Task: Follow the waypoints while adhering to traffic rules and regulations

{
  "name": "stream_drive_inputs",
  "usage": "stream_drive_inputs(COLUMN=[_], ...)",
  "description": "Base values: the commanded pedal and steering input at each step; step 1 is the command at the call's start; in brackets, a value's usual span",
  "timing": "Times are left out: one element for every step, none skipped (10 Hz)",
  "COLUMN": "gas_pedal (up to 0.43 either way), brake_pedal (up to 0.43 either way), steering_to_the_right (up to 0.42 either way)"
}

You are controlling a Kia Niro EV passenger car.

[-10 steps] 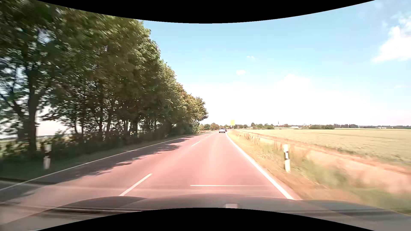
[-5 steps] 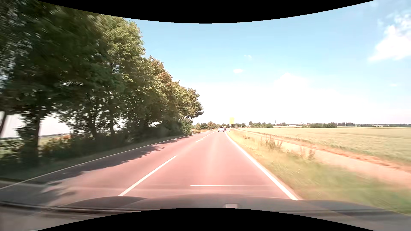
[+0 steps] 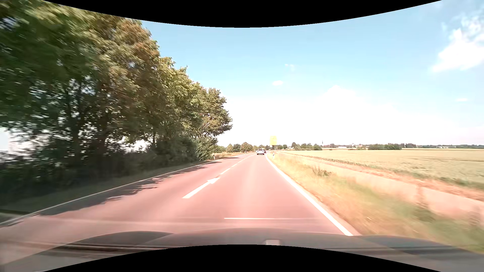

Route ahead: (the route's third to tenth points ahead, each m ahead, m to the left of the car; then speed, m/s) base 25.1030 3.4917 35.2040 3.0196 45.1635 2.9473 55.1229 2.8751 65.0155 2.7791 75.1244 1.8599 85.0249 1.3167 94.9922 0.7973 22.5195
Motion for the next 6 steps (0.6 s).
stream_drive_inputs(gas_pedal=[0.110,0.118,0.118,0.118,0.118,0.118], brake_pedal=[0.000,0.000,0.000,0.000,0.000,0.000], steering_to_the_right=[0.004,0.004,0.004,0.004,0.004,0.004])
